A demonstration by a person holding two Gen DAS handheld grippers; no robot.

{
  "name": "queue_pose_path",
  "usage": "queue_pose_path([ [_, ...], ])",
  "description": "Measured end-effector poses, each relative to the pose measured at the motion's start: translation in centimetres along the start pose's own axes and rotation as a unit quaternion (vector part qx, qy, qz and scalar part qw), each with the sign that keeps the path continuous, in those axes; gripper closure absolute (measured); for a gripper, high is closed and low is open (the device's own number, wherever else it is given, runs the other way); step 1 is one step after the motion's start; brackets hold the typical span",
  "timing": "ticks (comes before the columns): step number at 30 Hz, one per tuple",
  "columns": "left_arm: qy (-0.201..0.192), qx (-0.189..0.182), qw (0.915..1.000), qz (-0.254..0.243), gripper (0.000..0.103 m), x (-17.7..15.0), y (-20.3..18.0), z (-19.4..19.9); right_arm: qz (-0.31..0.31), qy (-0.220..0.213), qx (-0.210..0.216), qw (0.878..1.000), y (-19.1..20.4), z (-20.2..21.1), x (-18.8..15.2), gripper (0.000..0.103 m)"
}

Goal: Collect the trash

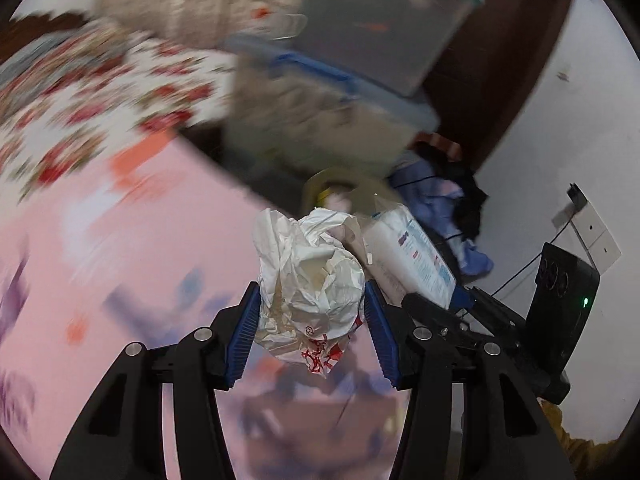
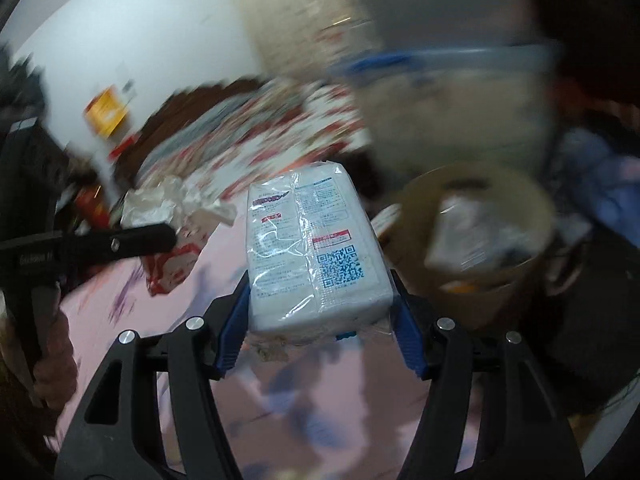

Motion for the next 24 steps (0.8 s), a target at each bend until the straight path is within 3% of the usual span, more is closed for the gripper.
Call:
queue_pose_path([
  [6,0.033,-0.023,0.9990,-0.021,0.049,7.2,-6.5,-9.8,-0.103,-0.017,-0.051,0.993,-11.8,-0.2,5.0,0.037],
  [10,0.064,-0.013,0.9973,-0.033,0.046,8.7,-8.4,-15.5,-0.139,-0.003,-0.070,0.988,-16.9,-2.1,6.2,0.036],
  [12,0.077,-0.010,0.9964,-0.036,0.037,9.0,-9.1,-18.0,-0.140,0.006,-0.079,0.987,-18.0,-3.0,6.4,0.033],
  [14,0.085,-0.004,0.9956,-0.039,0.016,9.1,-9.6,-19.9,-0.144,0.018,-0.075,0.987,-19.2,-4.5,6.7,0.026],
  [15,0.092,0.007,0.9950,-0.039,0.013,9.0,-9.7,-20.8,-0.146,0.022,-0.074,0.986,-19.5,-4.8,6.6,0.018],
  [16,0.096,0.017,0.9945,-0.037,0.012,8.9,-9.5,-21.3,-0.148,0.025,-0.077,0.986,-19.8,-5.2,6.5,0.014],
  [19,0.102,0.018,0.9946,-0.011,0.012,8.5,-8.4,-21.3,-0.144,0.015,-0.083,0.986,-19.6,-5.0,6.6,0.014],
  [24,0.061,0.011,0.9980,0.009,0.012,7.8,-6.1,-16.5,-0.123,-0.035,-0.079,0.989,-16.8,-1.7,6.7,0.014],
])
Point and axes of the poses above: each gripper's, at about its wrist camera, not at the fingertips, and z roughly against the way its jaws point, y to its left, x to its top, the point moved 4 cm from there along -z, roughly the way its jaws point, and after that the axes turned 14 degrees about x, right-handed, at the moved point
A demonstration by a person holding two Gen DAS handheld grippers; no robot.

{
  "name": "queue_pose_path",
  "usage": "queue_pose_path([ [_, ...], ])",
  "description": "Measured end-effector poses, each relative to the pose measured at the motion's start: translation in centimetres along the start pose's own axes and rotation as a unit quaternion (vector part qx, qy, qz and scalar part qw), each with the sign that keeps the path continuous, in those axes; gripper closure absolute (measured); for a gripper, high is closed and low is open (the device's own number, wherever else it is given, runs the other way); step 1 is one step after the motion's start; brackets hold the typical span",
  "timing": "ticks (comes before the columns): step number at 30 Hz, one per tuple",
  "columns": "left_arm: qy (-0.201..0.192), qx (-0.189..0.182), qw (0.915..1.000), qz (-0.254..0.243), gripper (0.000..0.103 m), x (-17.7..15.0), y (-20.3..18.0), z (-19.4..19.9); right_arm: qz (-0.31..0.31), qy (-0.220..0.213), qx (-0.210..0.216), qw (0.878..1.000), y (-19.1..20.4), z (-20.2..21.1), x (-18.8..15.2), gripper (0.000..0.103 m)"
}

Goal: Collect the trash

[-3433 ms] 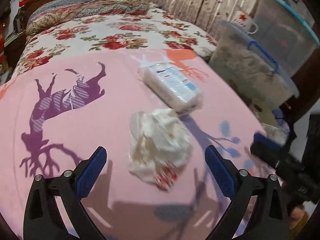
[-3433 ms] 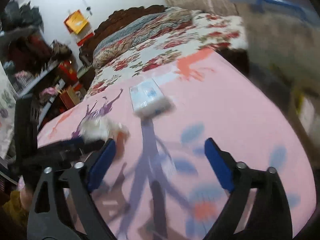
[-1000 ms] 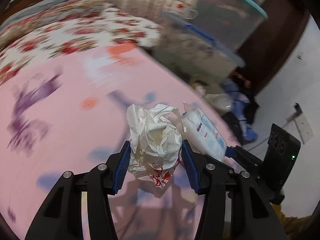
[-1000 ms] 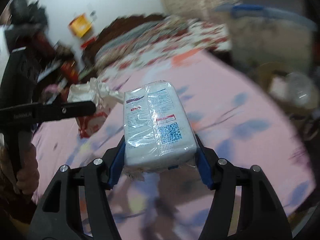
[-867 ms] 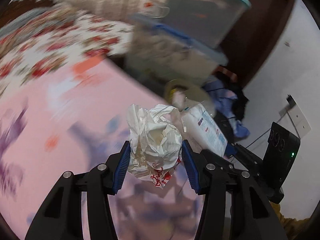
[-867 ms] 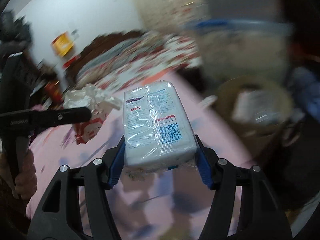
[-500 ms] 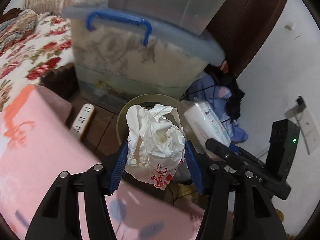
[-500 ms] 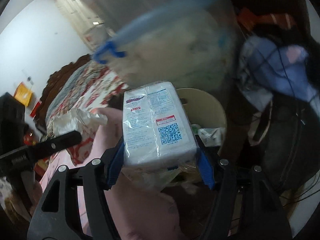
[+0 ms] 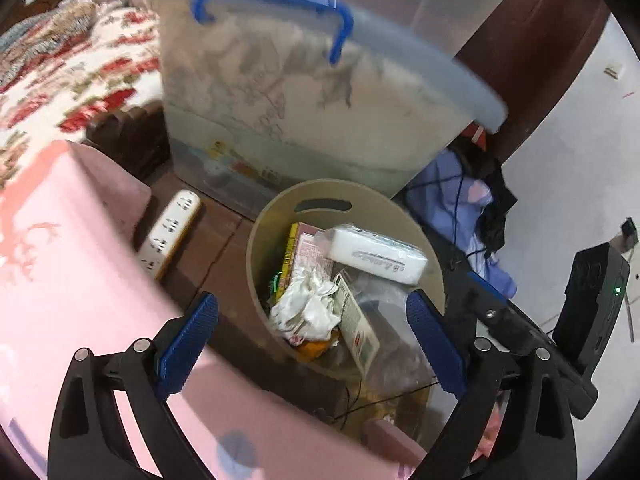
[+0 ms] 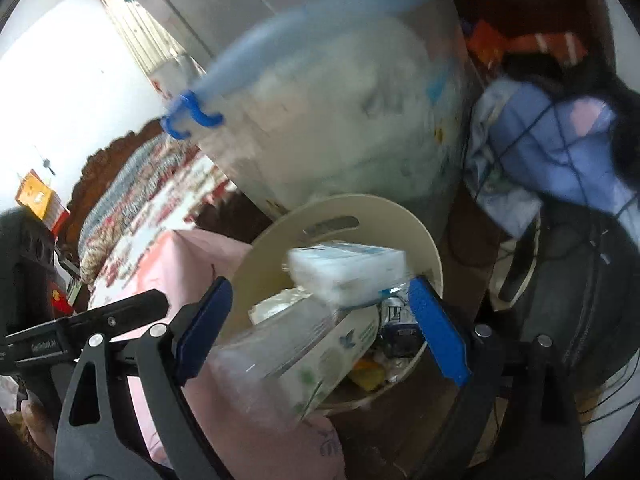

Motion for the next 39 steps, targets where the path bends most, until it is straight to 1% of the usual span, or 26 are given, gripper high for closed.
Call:
queue_pose_path([
  [3,-0.024,0.007,0.9997,0.001,0.012,-2.1,1.3,3.5,-0.001,-0.028,0.009,1.000,1.8,2.7,-1.3,0.014],
  [4,-0.031,0.009,0.9995,0.001,0.009,-2.8,1.7,4.6,0.003,-0.039,0.012,0.999,2.8,3.9,-2.1,0.014],
  [6,-0.047,0.021,0.9987,0.001,0.009,-4.9,2.7,6.8,0.018,-0.060,0.006,0.998,4.8,5.8,-4.0,0.012],
  [9,-0.055,0.043,0.9975,0.001,0.009,-8.1,4.2,9.2,0.032,-0.074,0.003,0.997,7.3,7.5,-6.8,0.011],
  [12,-0.057,0.068,0.9960,0.004,0.009,-11.3,5.7,11.1,0.038,-0.077,0.003,0.996,9.9,8.8,-10.3,0.011],
  [14,-0.056,0.086,0.9947,0.008,0.009,-13.3,6.8,12.4,0.038,-0.074,0.009,0.997,11.1,9.3,-12.0,0.011],
  [16,-0.055,0.097,0.9937,0.011,0.009,-14.7,7.6,13.4,0.039,-0.068,0.018,0.997,12.4,9.6,-13.7,0.011],
  [21,-0.066,0.133,0.9887,0.023,0.009,-18.4,9.8,16.7,0.051,-0.051,0.035,0.997,15.3,9.9,-16.1,0.010],
  [23,-0.075,0.146,0.9861,0.030,0.009,-19.7,10.6,18.0,0.044,-0.046,0.043,0.997,16.2,10.1,-16.9,0.010],
  [27,-0.087,0.170,0.9808,0.039,0.009,-21.5,11.6,20.0,0.032,-0.041,0.051,0.997,18.0,10.6,-18.6,0.007],
  [32,-0.103,0.202,0.9729,0.045,0.008,-23.1,12.5,21.9,0.051,-0.029,0.057,0.997,20.4,10.8,-20.0,0.007],
  [39,-0.121,0.228,0.9642,0.062,0.008,-24.5,13.8,24.1,0.071,-0.030,0.060,0.995,22.8,11.8,-20.9,0.005],
])
Point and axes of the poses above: each gripper's, at about its wrist camera, not at the fingertips, and z roughly against the way its jaws point, y to its left, x to its top, the point moved 4 cm from there along -z, roughly the way its jaws point, and after that the axes turned 14 degrees about x, right-handed, at the moved point
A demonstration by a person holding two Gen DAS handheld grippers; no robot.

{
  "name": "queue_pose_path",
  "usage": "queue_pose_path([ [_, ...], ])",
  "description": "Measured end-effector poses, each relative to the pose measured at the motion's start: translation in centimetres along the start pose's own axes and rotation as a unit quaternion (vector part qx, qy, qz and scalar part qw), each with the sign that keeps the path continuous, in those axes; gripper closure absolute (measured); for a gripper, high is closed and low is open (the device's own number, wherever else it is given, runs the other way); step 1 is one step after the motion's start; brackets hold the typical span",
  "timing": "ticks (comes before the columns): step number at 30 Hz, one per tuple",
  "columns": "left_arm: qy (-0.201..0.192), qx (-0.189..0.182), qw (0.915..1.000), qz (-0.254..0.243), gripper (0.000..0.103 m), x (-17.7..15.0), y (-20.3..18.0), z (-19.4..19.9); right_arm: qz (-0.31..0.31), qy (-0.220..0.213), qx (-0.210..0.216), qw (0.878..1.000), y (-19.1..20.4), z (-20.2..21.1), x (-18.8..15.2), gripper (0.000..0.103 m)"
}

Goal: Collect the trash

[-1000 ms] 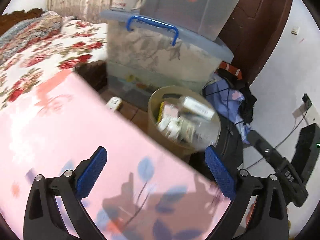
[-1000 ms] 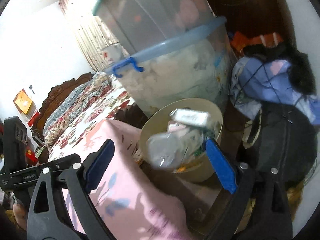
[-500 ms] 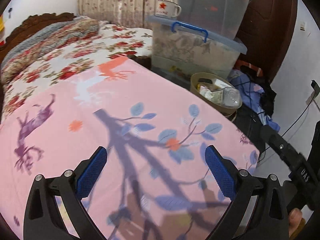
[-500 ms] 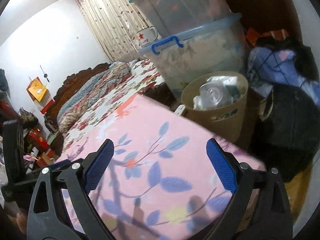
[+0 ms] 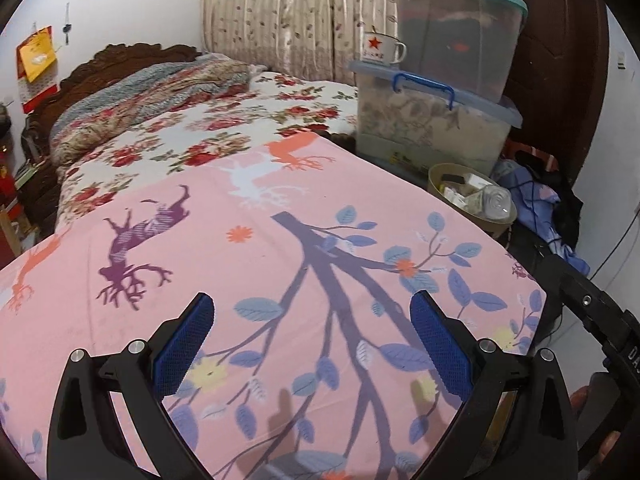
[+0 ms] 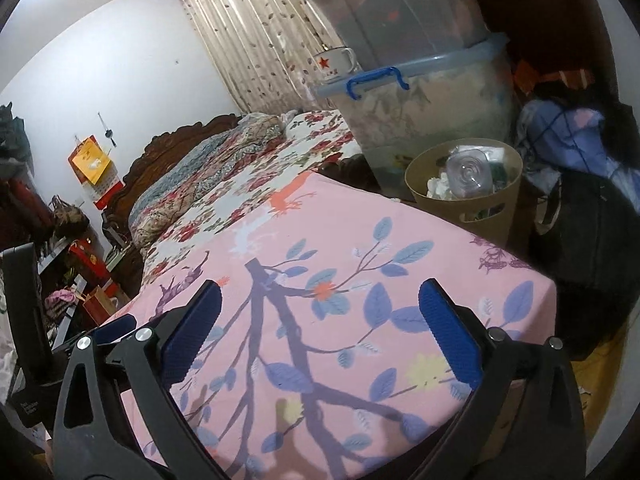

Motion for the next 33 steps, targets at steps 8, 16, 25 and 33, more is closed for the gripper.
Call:
queue_pose_path([
  [8,0.002,0.005,1.0000,0.002,0.008,-0.6,0.9,1.2,-0.008,-0.001,-0.009,1.000,0.8,1.3,-0.1,0.003],
  [16,-0.011,0.006,0.9999,-0.001,0.008,-1.0,0.7,2.8,-0.009,-0.008,-0.010,1.000,1.3,3.0,0.0,0.003],
  [25,-0.031,0.002,0.9995,0.000,0.008,-0.7,0.4,4.8,-0.015,-0.022,-0.016,1.000,1.2,4.3,-0.1,0.003],
  [33,-0.024,-0.014,0.9995,0.013,0.008,-1.1,0.7,5.3,-0.034,-0.013,-0.023,0.999,0.6,4.1,-0.5,0.003],
])
Point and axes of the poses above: each gripper's, at about its wrist camera, not at the fingertips, and z roughly against the way its jaws point, y to its left, x to its top, the point moved 4 cm from there along -z, roughly the way its jaws point, and after that the axes turned 14 degrees about x, right-handed, at the moved point
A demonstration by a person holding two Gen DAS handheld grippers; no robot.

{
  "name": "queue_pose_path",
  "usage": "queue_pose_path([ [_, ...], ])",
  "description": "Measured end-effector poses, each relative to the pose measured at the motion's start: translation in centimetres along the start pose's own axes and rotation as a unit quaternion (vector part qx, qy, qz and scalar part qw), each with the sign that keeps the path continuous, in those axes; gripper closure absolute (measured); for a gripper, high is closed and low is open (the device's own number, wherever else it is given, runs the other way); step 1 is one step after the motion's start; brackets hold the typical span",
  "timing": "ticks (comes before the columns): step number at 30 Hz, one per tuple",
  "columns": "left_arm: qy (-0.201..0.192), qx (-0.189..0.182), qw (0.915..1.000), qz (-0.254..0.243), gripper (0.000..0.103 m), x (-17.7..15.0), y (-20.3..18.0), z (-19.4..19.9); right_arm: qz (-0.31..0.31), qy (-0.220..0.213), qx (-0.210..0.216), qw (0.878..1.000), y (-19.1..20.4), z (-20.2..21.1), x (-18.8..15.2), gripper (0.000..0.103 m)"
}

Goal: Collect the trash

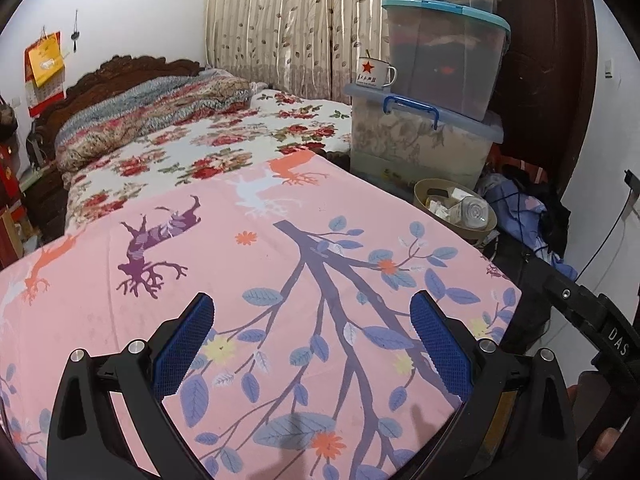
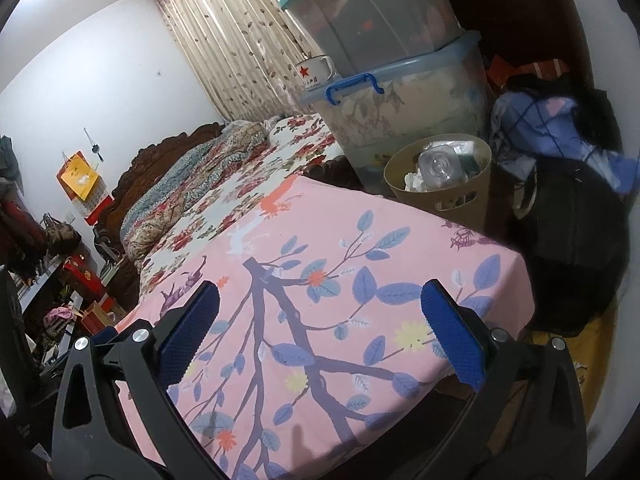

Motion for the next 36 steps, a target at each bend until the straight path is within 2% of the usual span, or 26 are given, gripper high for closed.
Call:
queue_pose_path([
  [20,-0.010,0.015,0.9998,-0.007,0.008,0.5,0.5,0.7,0.000,0.012,0.010,1.000,0.3,0.6,-0.2,0.003],
  [25,-0.012,0.030,0.9994,-0.010,0.008,0.4,0.7,0.9,-0.005,0.017,0.012,1.000,0.3,0.8,-0.3,0.003],
  [31,-0.031,0.037,0.9988,-0.001,0.008,0.7,1.3,1.8,-0.005,0.018,0.013,1.000,0.6,0.7,-0.4,0.003],
  [36,-0.050,0.062,0.9968,-0.011,0.008,1.0,1.1,2.5,-0.005,0.014,0.013,1.000,0.7,0.8,-0.4,0.003],
])
Point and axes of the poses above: each gripper's, at about its wrist camera, not at the fingertips, and z roughly against the way its jaws point, y to its left, x to its top, the point moved 4 cm from there along -z, roughly the way its jaws point, and after that the axes turned 14 degrees about x, right-handed, at the moved point
